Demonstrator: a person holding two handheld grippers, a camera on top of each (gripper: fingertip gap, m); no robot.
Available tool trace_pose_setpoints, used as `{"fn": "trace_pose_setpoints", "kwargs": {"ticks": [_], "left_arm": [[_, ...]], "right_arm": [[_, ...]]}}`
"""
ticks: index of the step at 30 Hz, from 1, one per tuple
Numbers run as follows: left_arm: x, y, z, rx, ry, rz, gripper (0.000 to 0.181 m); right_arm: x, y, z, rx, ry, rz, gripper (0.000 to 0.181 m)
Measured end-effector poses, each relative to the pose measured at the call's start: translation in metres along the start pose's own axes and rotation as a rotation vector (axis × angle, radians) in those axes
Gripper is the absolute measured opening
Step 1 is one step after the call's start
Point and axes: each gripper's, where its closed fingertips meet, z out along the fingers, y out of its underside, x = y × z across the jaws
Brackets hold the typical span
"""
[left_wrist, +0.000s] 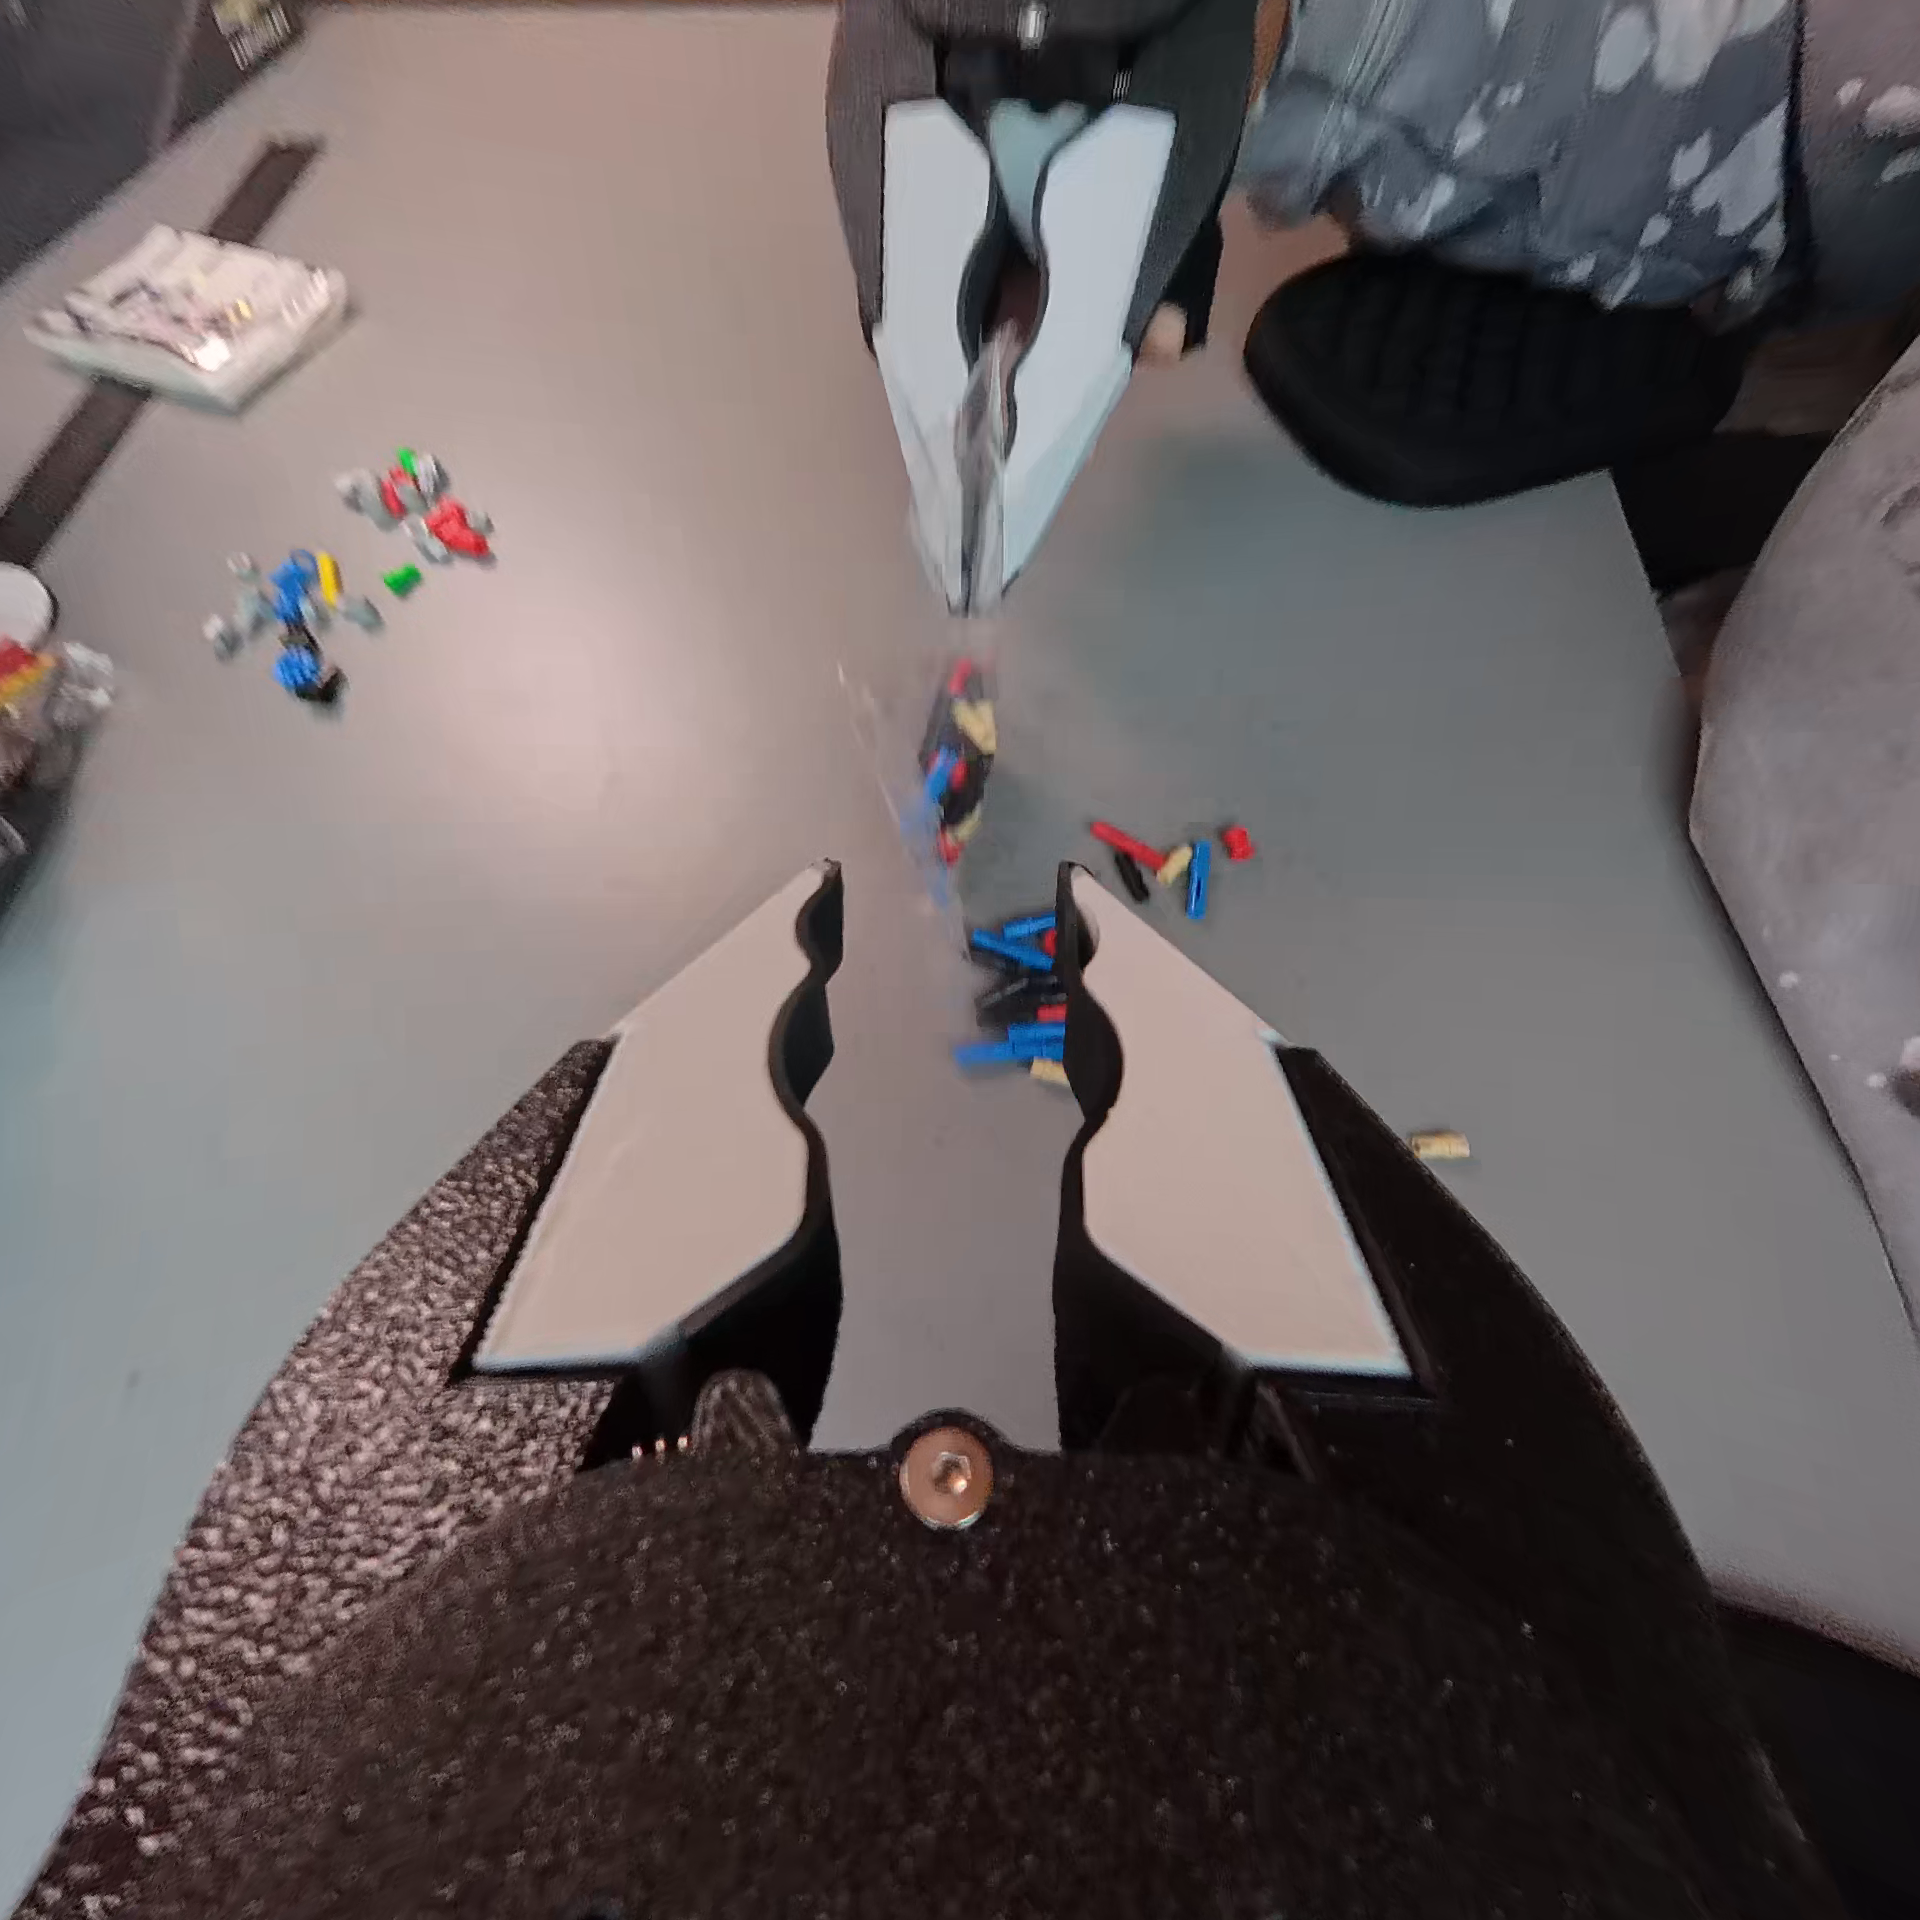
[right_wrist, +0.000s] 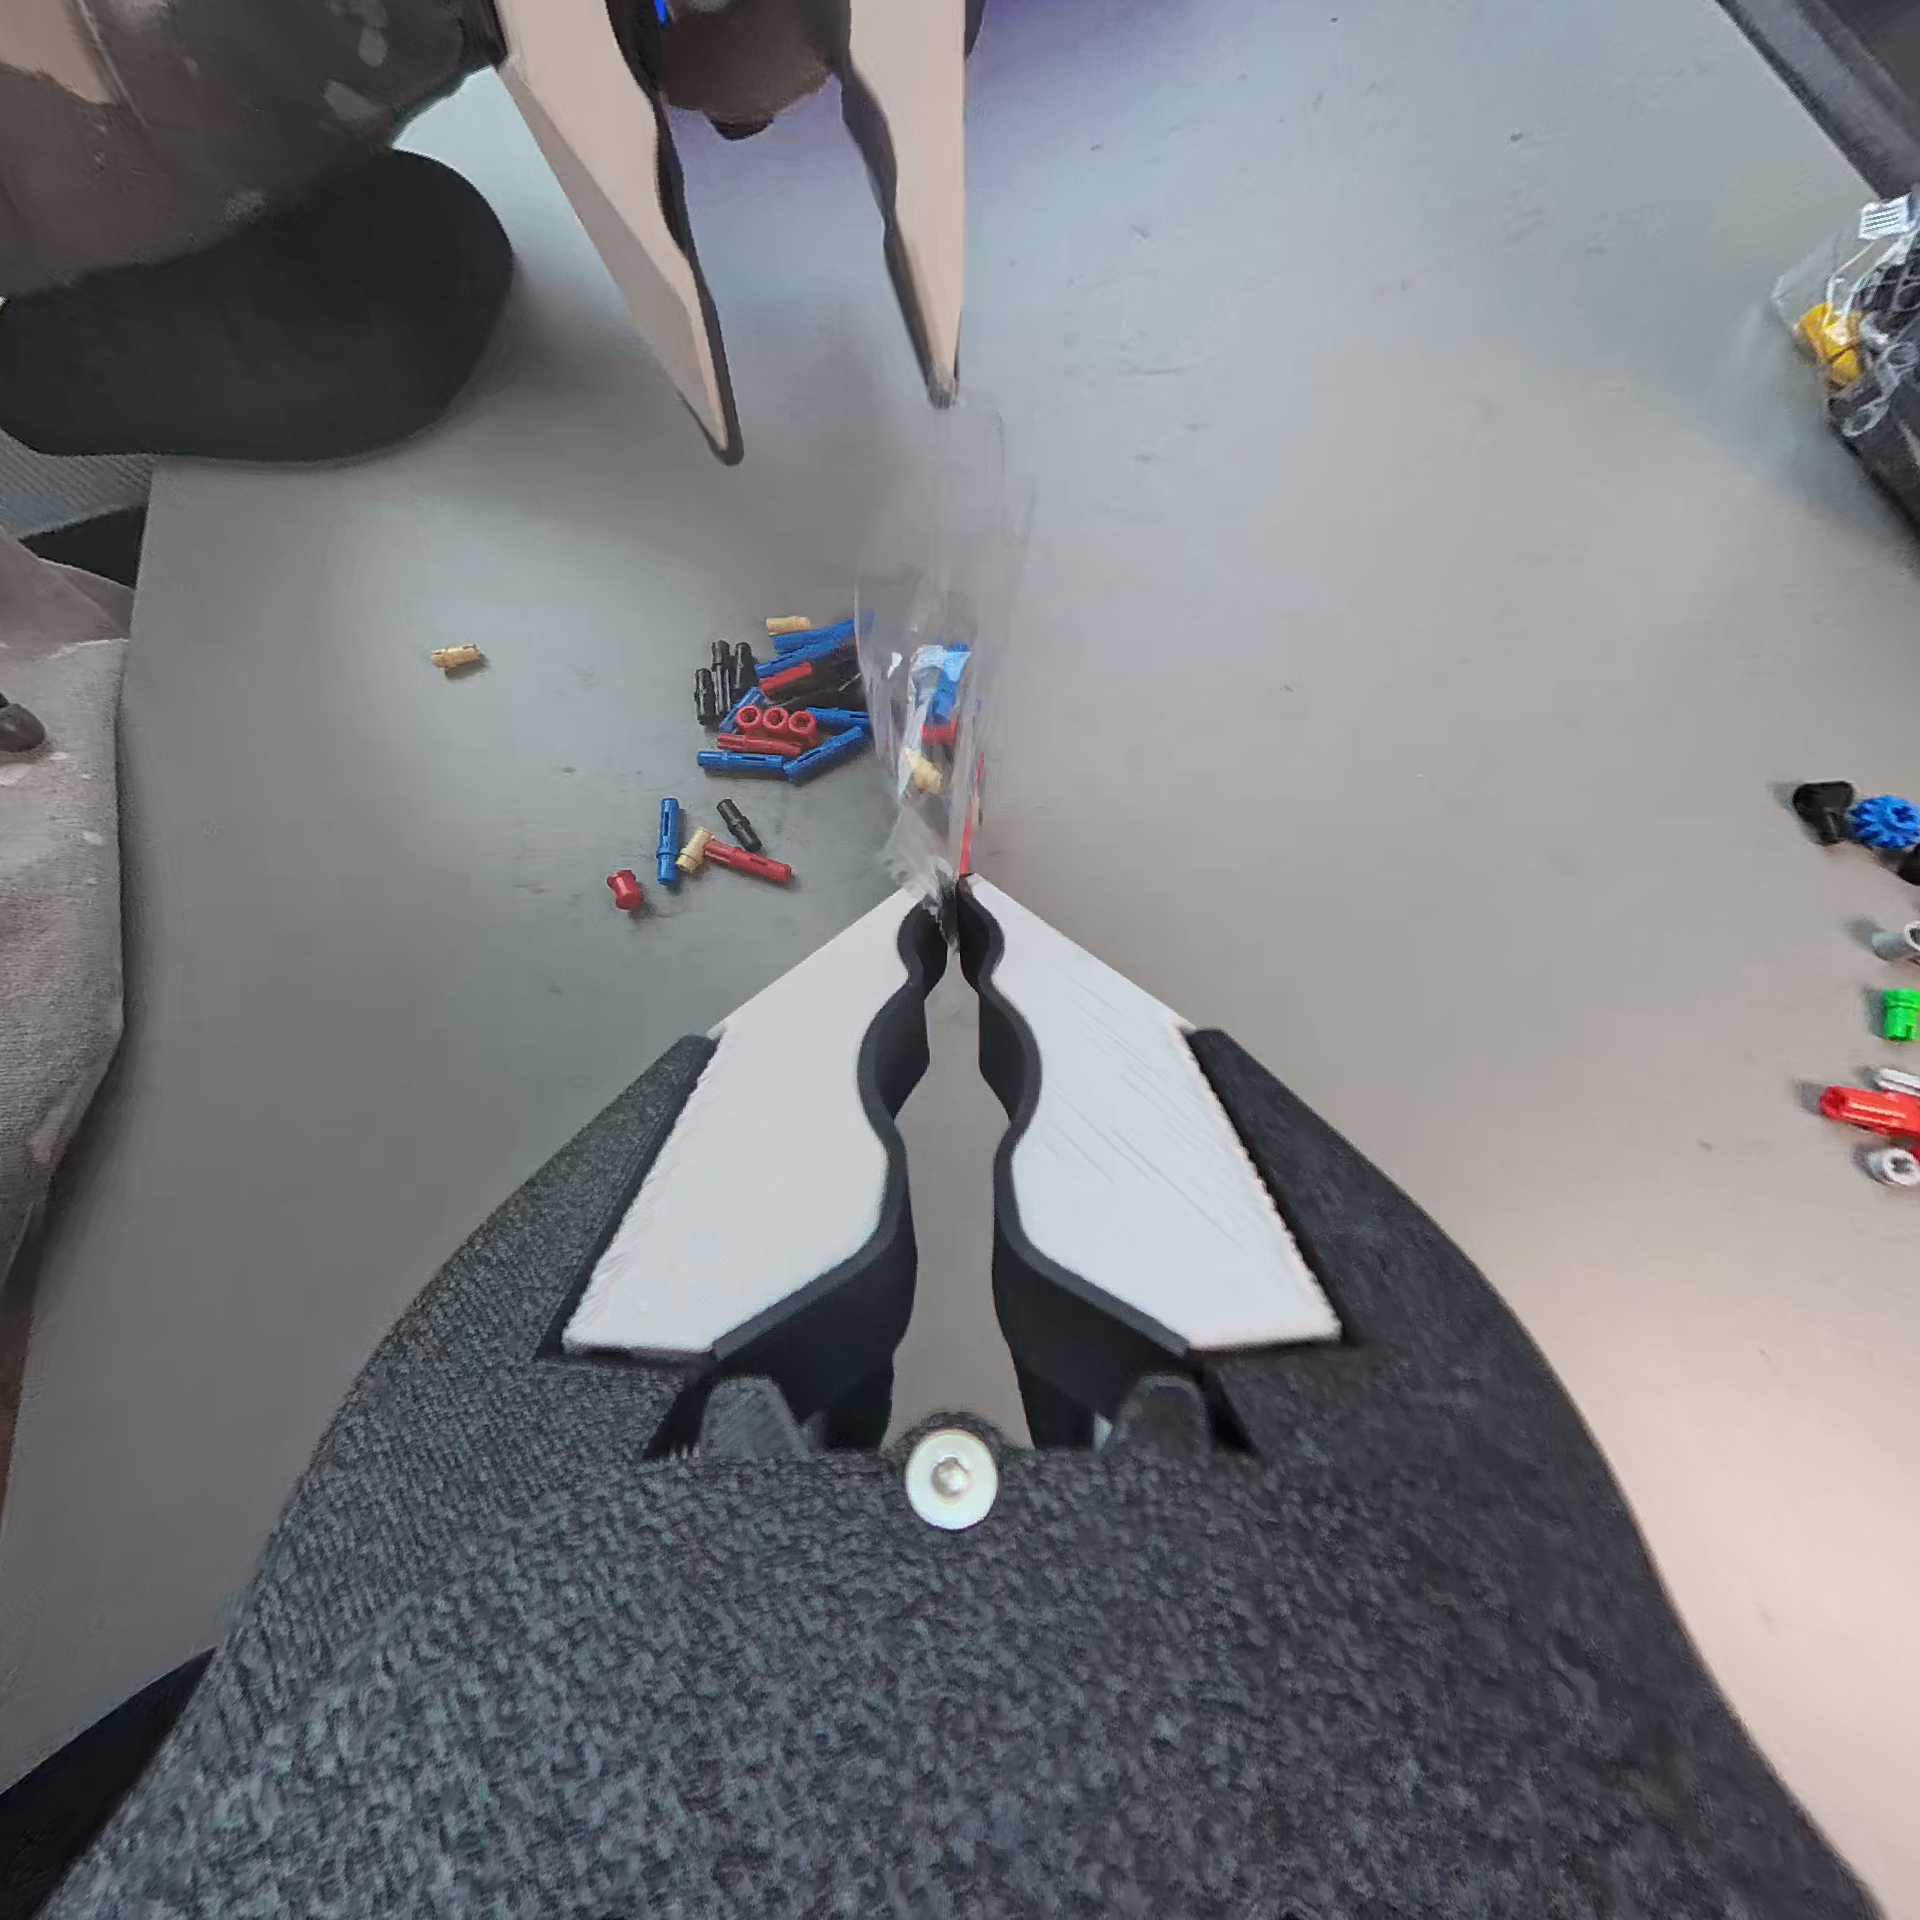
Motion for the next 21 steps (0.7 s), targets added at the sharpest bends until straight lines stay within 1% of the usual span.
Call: {"fn": "trace_pose_setpoints", "kwargs": {"ticks": [2, 3, 7, 9, 15, 18, 21], "left_arm": [[0.005, 0.028, 0.006, -0.081, 0.036, -0.043, 0.041], [0.009, 0.038, 0.011, -0.104, 0.045, -0.057, 0.042], [0.018, 0.058, 0.028, -0.182, 0.054, -0.059, 0.046], [0.019, 0.061, 0.032, -0.203, 0.053, -0.055, 0.045], [0.012, 0.062, 0.033, -0.198, 0.016, -0.042, 0.028], [0.011, 0.062, 0.033, -0.2, 0.012, -0.028, 0.024], [0.013, 0.062, 0.033, -0.194, 0.02, -0.021, 0.012]], "right_arm": [[0.005, 0.001, -0.002, 0.001, 0.017, 0.015, 0.001], [0.007, 0.002, -0.003, 0.003, 0.022, 0.021, 0.001], [0.009, 0.002, -0.002, 0.01, 0.032, 0.033, 0.001], [0.008, 0.001, -0.002, 0.013, 0.03, 0.033, 0.001], [0.007, 0.002, -0.003, 0.022, 0.023, 0.033, 0.001], [0.006, 0.002, -0.002, 0.022, 0.022, 0.03, 0.001], [0.006, 0.002, -0.003, 0.024, 0.024, 0.028, 0.001]]}}
